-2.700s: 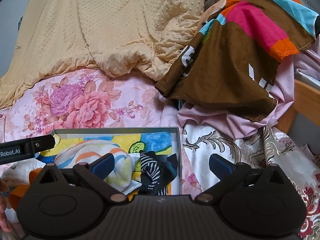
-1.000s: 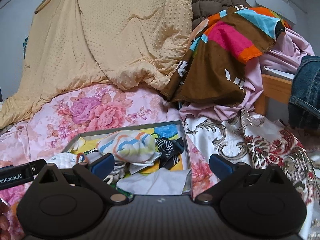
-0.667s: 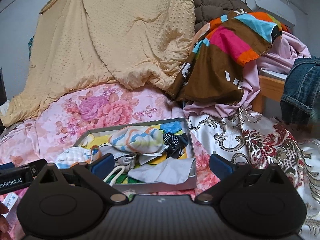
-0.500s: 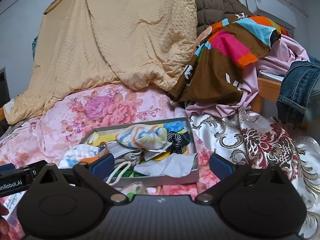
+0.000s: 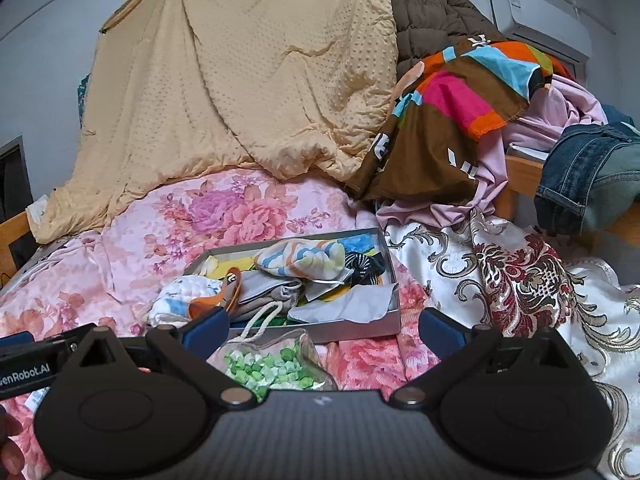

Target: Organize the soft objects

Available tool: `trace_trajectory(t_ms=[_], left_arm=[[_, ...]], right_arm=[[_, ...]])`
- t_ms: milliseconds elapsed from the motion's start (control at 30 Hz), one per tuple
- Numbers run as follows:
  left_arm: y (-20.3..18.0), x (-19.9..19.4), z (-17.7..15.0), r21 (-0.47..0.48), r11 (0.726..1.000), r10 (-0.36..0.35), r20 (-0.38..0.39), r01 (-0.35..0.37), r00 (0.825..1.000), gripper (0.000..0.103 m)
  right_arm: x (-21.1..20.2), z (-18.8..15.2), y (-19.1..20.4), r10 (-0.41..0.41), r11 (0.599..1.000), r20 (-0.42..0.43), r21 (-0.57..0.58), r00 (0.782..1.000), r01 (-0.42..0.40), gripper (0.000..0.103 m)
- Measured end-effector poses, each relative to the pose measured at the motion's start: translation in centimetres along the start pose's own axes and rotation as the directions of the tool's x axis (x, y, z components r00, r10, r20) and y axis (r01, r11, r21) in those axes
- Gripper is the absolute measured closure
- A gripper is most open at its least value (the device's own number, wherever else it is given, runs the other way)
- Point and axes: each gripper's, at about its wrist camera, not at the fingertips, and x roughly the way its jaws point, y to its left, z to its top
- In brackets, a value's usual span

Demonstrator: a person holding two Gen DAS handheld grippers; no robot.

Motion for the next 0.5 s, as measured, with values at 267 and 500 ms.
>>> trace_trajectory(t_ms=[267,500], left_arm=[[0.2,-1.7,0.0,-0.008,1.0,0.009,0.005,-0.009,1.0,0.001],[0.9,-3.1,-0.5,-0.023,0.999,0.024,0.003,-0.023,1.0,0.001]], right_arm=[[-1.5,0.0,-0.1,0.011,1.0,0.014,0.009,1.0,-0.011,0.0],[-2.8,-0.5,-0.3,0.014,1.0,0.017,0.019,1.0,-0.014,0.0]])
